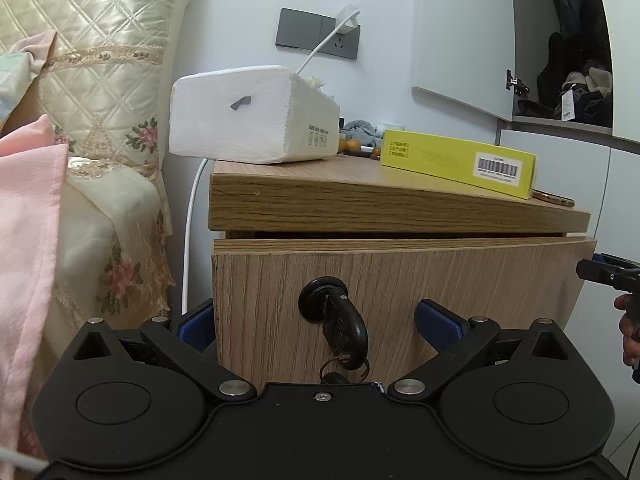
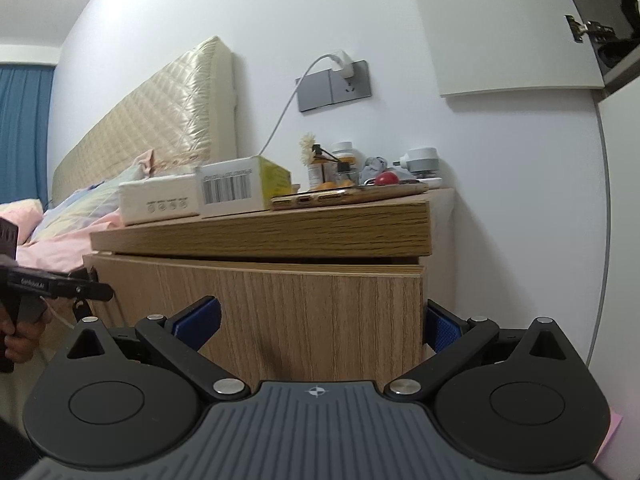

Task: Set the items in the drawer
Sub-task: 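Pull the drawer open by the key knob with the left tool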

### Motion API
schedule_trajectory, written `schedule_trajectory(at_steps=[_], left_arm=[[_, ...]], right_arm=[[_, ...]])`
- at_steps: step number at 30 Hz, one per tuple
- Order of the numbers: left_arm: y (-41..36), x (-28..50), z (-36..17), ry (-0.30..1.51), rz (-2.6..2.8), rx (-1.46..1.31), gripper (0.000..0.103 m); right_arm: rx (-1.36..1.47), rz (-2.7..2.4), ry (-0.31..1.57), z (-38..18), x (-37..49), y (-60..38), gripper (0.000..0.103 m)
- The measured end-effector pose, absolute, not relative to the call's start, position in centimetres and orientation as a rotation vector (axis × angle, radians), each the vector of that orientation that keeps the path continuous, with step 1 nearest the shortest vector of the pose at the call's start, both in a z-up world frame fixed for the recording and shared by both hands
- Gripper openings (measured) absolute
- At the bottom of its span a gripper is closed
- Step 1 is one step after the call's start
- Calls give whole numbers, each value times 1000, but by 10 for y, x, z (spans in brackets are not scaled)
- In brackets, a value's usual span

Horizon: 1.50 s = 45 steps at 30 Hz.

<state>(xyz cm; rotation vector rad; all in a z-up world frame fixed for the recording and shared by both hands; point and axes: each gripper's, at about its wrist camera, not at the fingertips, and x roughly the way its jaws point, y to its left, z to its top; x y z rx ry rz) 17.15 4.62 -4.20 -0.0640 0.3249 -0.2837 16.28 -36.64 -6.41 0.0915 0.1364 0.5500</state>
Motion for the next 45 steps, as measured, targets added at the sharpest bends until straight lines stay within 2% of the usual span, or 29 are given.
schedule_trajectory(at_steps=[45], left_arm=[[35,23,-45,314,-282,-23,100]], right_arm=[[42,737,221,-49,41,-386,103]])
